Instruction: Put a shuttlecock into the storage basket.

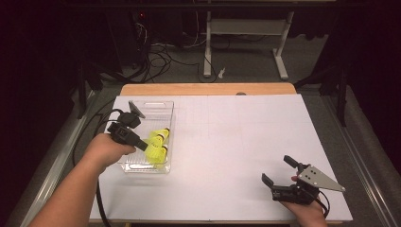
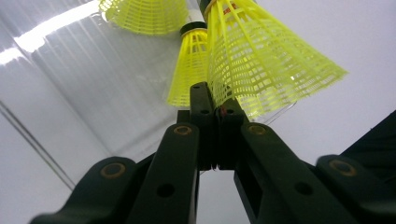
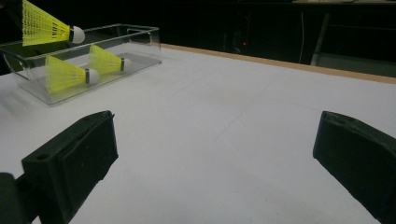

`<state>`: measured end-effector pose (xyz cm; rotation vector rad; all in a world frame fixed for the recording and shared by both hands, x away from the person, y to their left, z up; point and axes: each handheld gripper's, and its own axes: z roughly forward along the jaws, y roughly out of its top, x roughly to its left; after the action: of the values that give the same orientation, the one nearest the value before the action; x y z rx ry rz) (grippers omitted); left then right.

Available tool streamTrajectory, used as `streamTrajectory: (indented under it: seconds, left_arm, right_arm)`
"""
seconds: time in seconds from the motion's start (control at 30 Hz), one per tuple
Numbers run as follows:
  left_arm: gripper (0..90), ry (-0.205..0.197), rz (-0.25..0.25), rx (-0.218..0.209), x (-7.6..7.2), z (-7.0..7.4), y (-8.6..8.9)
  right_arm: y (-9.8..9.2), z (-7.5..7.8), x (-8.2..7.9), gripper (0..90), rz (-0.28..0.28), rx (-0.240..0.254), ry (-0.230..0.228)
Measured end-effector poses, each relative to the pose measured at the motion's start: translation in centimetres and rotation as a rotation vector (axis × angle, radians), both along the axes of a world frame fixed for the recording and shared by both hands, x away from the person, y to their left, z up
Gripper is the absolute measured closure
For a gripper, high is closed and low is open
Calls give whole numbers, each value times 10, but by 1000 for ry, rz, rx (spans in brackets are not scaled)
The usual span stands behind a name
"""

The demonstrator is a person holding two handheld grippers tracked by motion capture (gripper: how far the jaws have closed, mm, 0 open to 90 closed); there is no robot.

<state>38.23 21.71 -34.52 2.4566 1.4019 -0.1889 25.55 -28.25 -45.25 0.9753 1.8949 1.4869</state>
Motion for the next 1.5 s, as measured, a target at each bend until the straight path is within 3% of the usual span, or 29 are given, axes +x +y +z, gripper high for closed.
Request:
streamTrajectory:
  seconds: [0.47,0.73,1.2,1.5]
  left_arm:
    - [891,13,57,6,2,-10,22]
    - [890,-4,92,18,3,-9,32]
    - [891,-23,115,62,14,9,35]
    - [892,-40,122,64,24,17,34]
  right_arm:
    - [0,0,0,4,0,0,1]
    - [0,0,0,4,-1,-1,0]
    - [0,-1,1,4,2,-1,3]
    - [0,-1,1,4,4,0,6]
